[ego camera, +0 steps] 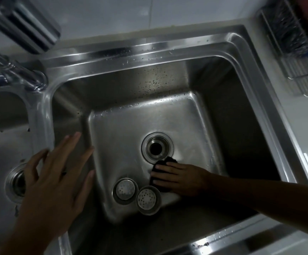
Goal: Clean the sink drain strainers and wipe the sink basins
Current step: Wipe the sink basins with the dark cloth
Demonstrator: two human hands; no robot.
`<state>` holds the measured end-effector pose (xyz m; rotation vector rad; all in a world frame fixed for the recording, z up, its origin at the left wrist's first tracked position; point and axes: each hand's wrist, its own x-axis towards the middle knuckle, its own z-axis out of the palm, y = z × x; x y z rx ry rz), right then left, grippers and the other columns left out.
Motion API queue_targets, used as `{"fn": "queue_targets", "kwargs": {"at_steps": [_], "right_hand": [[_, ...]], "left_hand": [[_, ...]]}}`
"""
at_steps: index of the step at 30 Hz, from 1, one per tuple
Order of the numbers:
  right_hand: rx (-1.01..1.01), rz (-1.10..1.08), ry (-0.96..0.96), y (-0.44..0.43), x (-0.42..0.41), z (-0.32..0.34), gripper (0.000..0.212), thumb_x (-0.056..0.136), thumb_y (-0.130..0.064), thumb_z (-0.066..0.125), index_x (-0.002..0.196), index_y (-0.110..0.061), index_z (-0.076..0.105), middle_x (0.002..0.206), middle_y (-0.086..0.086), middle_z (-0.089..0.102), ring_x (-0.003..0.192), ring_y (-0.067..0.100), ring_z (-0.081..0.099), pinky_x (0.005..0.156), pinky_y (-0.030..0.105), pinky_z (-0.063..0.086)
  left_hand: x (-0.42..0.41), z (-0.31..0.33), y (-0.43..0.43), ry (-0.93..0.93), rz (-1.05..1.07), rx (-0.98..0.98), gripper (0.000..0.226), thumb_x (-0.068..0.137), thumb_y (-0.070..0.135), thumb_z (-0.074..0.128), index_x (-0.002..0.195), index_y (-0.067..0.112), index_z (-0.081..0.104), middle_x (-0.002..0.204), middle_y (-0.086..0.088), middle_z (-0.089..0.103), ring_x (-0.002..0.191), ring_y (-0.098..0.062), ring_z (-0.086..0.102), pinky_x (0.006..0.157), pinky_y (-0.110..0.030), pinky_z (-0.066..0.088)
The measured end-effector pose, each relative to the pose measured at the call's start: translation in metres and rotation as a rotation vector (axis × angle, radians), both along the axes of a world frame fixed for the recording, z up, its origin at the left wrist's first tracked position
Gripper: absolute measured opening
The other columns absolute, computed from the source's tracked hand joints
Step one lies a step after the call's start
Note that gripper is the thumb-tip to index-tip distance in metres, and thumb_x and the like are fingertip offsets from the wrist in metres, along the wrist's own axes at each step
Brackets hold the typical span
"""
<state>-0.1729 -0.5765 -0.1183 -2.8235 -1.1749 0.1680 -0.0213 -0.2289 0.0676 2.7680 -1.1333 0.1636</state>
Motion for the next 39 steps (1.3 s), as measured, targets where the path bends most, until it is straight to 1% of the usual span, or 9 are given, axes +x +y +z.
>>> {"fn": "queue_targets", "kwargs": {"at_steps": [5,9,17,20,24,28,31,34,39], "right_hand": [[-0.077,-0.639,0.005,-0.052,0.004,0.013,0.062,0.107,-0.031,0.034,0.161,-0.006,0.017,0.169,0.018,0.01,0.155,0.041,0.008,0.122,0.057,0.022],[-0.13,-1.057,0.01,-0.064,0.061,0.02,0.063,0.106,-0.035,0.023,0.159,0.0,0.019,0.168,0.021,0.009,0.157,0.038,0.004,0.122,0.053,0.025],[0.269,-1.734,-0.039,0.063,0.219,0.019,0.065,0.103,-0.019,0.036,0.157,0.007,0.012,0.165,0.031,0.01,0.154,0.046,0.009,0.127,0.053,0.01],[0.364,-1.645,-0.063,0.122,0.23,0.011,0.068,0.1,-0.022,0.031,0.157,0.008,0.008,0.164,0.032,0.007,0.154,0.047,0.008,0.126,0.054,0.013],[0.454,-1.176,-0.036,0.196,0.215,0.001,0.071,0.095,-0.013,0.035,0.158,0.004,0.009,0.164,0.033,0.001,0.154,0.047,0.002,0.125,0.057,0.016],[0.459,-0.921,0.025,0.21,0.211,-0.005,0.079,0.098,-0.02,0.06,0.16,-0.002,0.014,0.166,0.029,0.004,0.155,0.044,0.002,0.125,0.058,0.017],[0.519,-0.752,0.058,0.208,0.209,-0.002,0.07,0.098,-0.008,0.055,0.159,-0.002,0.022,0.167,0.023,0.013,0.156,0.04,0.009,0.123,0.056,0.022],[0.891,-0.843,0.377,0.216,0.209,0.021,0.068,0.1,-0.005,0.05,0.161,-0.011,0.021,0.169,0.013,0.016,0.157,0.029,0.013,0.127,0.046,0.018],[2.036,-1.484,1.135,0.231,0.245,0.115,0.04,0.106,-0.018,0.046,0.145,-0.02,0.053,0.135,0.013,0.064,0.115,0.029,0.064,0.096,0.04,0.054]], "left_hand": [[0.001,0.006,-0.005,0.009,0.003,0.007,0.052,0.102,0.032,0.041,0.137,0.002,0.065,0.159,-0.024,0.044,0.141,-0.04,0.051,0.101,-0.07,0.044],[0.001,0.002,-0.006,0.016,0.028,-0.032,0.052,0.103,0.034,0.04,0.135,0.001,0.066,0.158,-0.024,0.044,0.14,-0.04,0.051,0.099,-0.072,0.044],[0.0,-0.005,-0.002,-0.057,0.034,-0.051,0.048,0.101,0.038,0.051,0.134,0.009,0.069,0.163,-0.018,0.042,0.143,-0.034,0.051,0.104,-0.066,0.043],[0.0,-0.007,0.0,-0.03,0.079,-0.052,0.054,0.101,0.043,0.049,0.141,0.011,0.063,0.167,-0.014,0.035,0.149,-0.032,0.043,0.109,-0.066,0.039],[-0.002,-0.006,0.001,0.065,0.187,-0.004,0.076,0.093,0.055,0.048,0.157,0.015,0.041,0.173,-0.012,0.02,0.158,-0.033,0.026,0.118,-0.065,0.029],[-0.003,-0.005,0.002,0.106,0.262,0.048,0.081,0.092,0.062,0.043,0.162,0.023,0.032,0.175,-0.007,0.01,0.161,-0.027,0.018,0.12,-0.06,0.023],[-0.005,-0.004,0.002,0.12,0.3,0.045,0.083,0.091,0.063,0.043,0.163,0.023,0.03,0.176,-0.006,0.009,0.161,-0.027,0.017,0.121,-0.061,0.023],[-0.007,-0.001,0.0,0.162,0.38,0.063,0.091,0.09,0.069,0.04,0.166,0.021,0.021,0.176,-0.008,0.008,0.162,-0.025,0.008,0.124,-0.061,0.019],[-0.007,-0.002,0.0,0.174,0.384,0.096,0.098,0.09,0.071,0.036,0.166,0.012,0.017,0.176,-0.009,0.004,0.163,-0.025,0.001,0.127,-0.057,0.013]]}}
